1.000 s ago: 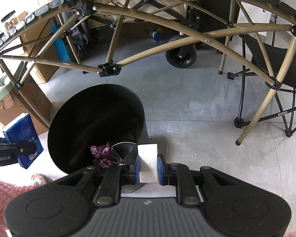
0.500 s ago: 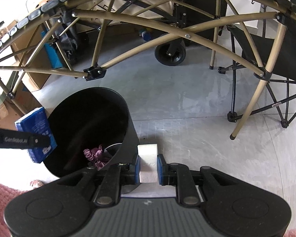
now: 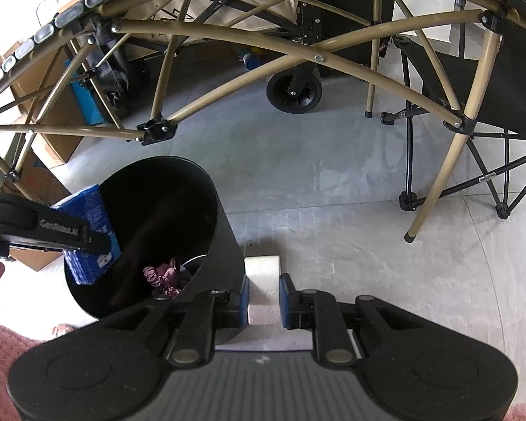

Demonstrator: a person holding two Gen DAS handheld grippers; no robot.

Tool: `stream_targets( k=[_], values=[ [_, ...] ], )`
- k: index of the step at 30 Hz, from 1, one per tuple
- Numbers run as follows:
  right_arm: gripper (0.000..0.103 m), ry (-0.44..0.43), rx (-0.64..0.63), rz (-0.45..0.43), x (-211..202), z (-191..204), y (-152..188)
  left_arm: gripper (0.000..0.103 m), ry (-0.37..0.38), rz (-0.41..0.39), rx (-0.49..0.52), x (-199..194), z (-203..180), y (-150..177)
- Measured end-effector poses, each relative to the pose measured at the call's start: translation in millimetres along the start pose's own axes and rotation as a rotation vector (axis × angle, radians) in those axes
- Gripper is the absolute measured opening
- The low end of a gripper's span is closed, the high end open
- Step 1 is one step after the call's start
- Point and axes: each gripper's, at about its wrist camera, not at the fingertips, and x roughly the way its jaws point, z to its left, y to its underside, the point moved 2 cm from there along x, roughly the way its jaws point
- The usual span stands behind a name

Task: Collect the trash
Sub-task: 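Open the left tool to drop the blue box into the bin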

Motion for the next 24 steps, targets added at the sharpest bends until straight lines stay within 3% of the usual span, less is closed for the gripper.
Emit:
stream_targets(
  k=[11, 14, 15, 16, 19, 24],
  values=[
    [0.017, 0.001, 0.006, 0.003, 1, -4, 0, 0.026, -0.018, 0.002, 0.007, 4, -3, -1],
    [0.017, 0.001, 0.006, 0.003, 1, -4, 0, 0.058, -0.028, -0.017, 0.016, 0, -4, 0],
    [0.017, 0.001, 0.005, 0.003, 1, -4, 0, 0.083, -0.034, -0.024, 0.013, -1, -4, 0],
    [0.017, 0.001, 0.006, 0.003, 0, -4, 0, 0.097, -0.044, -0.032, 0.004, -2, -3, 0],
    [0.017, 0.001, 0.006, 0.003, 0, -4, 0, 0.103, -0.051, -0.045, -0.012, -6, -2, -2],
    [0.017, 0.001, 0.004, 0.002, 0, -3, 0, 0.103, -0.049, -0.006, -0.024, 0, 0, -2]
  ],
)
